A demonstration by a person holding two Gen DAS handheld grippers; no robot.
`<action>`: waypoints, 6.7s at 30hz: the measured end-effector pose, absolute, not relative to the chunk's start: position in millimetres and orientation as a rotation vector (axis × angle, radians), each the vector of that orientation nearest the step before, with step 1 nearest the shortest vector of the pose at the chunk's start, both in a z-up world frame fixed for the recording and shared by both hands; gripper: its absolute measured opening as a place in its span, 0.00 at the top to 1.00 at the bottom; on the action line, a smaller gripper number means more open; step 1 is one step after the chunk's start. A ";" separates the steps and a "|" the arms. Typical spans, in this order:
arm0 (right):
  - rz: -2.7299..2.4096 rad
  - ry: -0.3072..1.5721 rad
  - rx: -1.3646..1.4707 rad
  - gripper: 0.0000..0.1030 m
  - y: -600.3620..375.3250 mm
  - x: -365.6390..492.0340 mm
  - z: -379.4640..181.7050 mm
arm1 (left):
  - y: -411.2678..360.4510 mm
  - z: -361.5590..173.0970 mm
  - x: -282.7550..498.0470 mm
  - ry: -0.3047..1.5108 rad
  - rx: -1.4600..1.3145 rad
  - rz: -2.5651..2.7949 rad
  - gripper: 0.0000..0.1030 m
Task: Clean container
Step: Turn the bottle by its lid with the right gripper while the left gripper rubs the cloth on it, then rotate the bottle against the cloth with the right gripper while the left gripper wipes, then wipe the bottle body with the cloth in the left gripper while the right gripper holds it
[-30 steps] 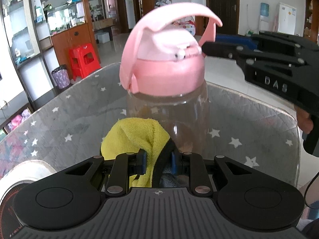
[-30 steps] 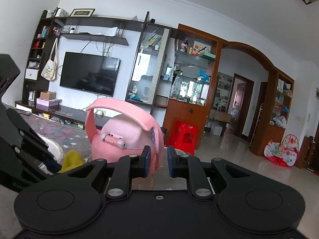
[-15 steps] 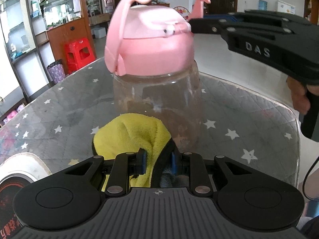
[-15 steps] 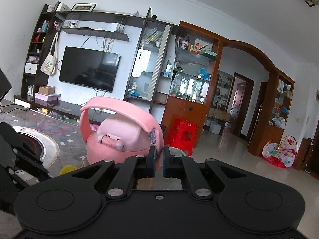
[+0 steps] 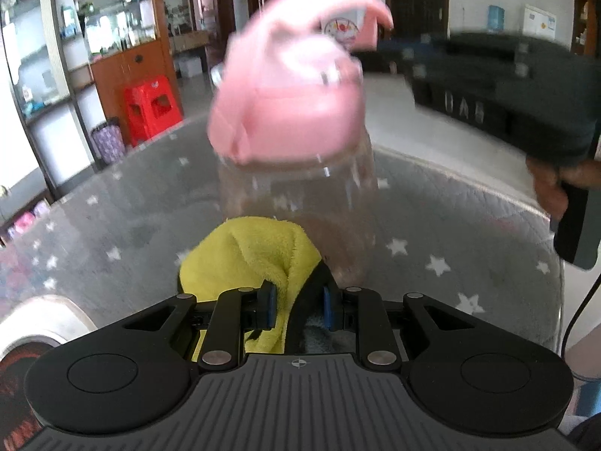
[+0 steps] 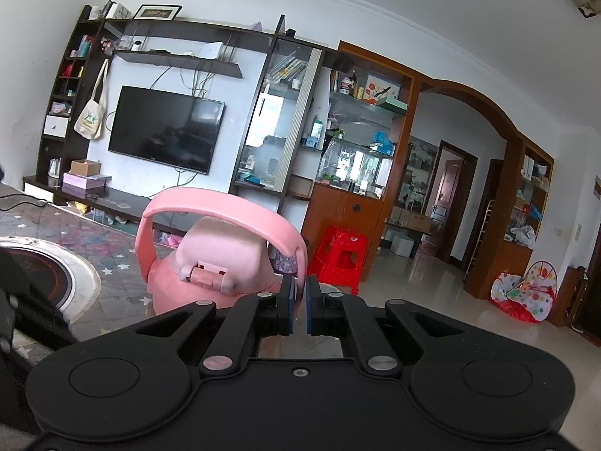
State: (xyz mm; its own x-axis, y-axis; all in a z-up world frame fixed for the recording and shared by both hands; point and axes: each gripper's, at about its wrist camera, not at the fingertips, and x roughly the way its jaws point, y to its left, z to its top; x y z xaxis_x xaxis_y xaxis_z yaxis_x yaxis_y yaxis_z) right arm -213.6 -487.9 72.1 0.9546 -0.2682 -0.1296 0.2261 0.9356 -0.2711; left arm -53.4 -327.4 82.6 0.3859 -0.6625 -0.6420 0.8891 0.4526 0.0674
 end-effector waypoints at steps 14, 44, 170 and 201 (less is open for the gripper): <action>-0.248 0.166 -0.254 0.94 -491.4 -208.9 82.4 | -324.1 121.0 -64.3 0.471 0.436 -1.032 0.78; -0.254 0.143 -0.273 0.94 -495.3 -216.2 73.3 | -329.8 72.7 -48.0 0.607 0.433 -1.049 0.78; -0.165 0.170 -0.082 0.68 -526.9 -245.9 67.2 | -333.5 101.2 -43.0 0.509 0.493 -1.052 0.78; -0.175 0.176 -0.187 0.72 -508.1 -239.1 81.3 | -350.7 61.6 -44.3 0.593 0.519 -1.112 0.78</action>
State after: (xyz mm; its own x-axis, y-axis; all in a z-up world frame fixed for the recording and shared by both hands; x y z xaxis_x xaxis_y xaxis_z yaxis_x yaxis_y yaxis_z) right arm -239.1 -508.1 81.3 0.9695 -0.1885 -0.1568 0.1558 0.9674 -0.1994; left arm -44.3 -350.7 61.6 0.3219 -0.6668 -0.6722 0.9297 0.3568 0.0913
